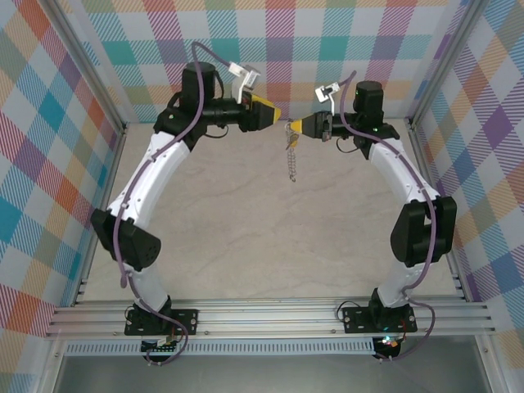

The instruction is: Put the keys on the keyring

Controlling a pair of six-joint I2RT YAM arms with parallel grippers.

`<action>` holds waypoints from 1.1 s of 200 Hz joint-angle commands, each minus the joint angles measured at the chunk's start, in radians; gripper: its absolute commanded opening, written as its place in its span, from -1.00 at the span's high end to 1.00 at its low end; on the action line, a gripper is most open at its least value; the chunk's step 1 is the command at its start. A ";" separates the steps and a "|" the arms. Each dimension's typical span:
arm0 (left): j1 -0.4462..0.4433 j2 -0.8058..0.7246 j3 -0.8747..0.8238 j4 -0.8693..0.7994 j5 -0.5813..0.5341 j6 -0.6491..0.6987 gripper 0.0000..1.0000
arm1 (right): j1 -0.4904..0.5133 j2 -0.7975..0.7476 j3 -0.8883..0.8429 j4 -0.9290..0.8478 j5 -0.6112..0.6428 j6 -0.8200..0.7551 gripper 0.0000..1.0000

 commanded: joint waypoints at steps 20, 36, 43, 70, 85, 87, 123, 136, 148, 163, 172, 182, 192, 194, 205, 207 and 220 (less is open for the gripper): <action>0.037 0.142 0.197 -0.277 0.137 0.127 0.03 | 0.004 0.041 0.081 -0.170 -0.121 -0.131 1.00; 0.039 0.175 0.236 -0.314 0.167 0.141 0.13 | 0.004 0.040 0.073 -0.163 -0.121 -0.127 1.00; 0.039 0.183 0.243 -0.321 0.180 0.143 0.20 | 0.004 0.039 0.069 -0.159 -0.120 -0.122 1.00; 0.038 0.203 0.245 -0.320 0.220 0.134 0.24 | 0.005 0.035 0.048 -0.119 -0.122 -0.093 1.00; 0.038 0.210 0.245 -0.322 0.230 0.129 0.24 | 0.006 0.034 0.039 -0.103 -0.122 -0.082 1.00; 0.038 0.210 0.245 -0.322 0.233 0.129 0.24 | 0.007 0.035 0.038 -0.101 -0.122 -0.081 1.00; 0.030 0.222 0.244 -0.307 0.255 0.116 0.24 | 0.009 0.034 0.026 -0.084 -0.121 -0.071 1.00; 0.025 0.225 0.245 -0.302 0.258 0.111 0.24 | 0.010 0.034 0.023 -0.079 -0.118 -0.069 1.00; 0.021 0.230 0.244 -0.299 0.258 0.110 0.23 | 0.010 0.035 0.021 -0.073 -0.117 -0.065 1.00; 0.016 0.236 0.244 -0.299 0.255 0.109 0.22 | 0.010 0.035 0.020 -0.067 -0.117 -0.061 1.00; 0.015 0.241 0.244 -0.299 0.251 0.108 0.22 | 0.010 0.035 0.020 -0.064 -0.118 -0.058 1.00; 0.013 0.244 0.245 -0.299 0.252 0.104 0.22 | 0.009 0.036 0.020 -0.058 -0.120 -0.054 1.00; 0.010 0.248 0.244 -0.296 0.250 0.103 0.22 | 0.009 0.035 0.018 -0.052 -0.121 -0.050 1.00; 0.009 0.249 0.245 -0.296 0.250 0.103 0.22 | 0.009 0.035 0.018 -0.050 -0.121 -0.049 1.00; 0.006 0.253 0.246 -0.293 0.250 0.102 0.22 | 0.008 0.035 0.018 -0.046 -0.122 -0.047 1.00; 0.005 0.253 0.247 -0.293 0.250 0.102 0.22 | 0.009 0.034 0.018 -0.046 -0.122 -0.047 1.00; 0.001 0.258 0.255 -0.293 0.251 0.099 0.22 | 0.010 0.035 0.018 -0.042 -0.122 -0.044 1.00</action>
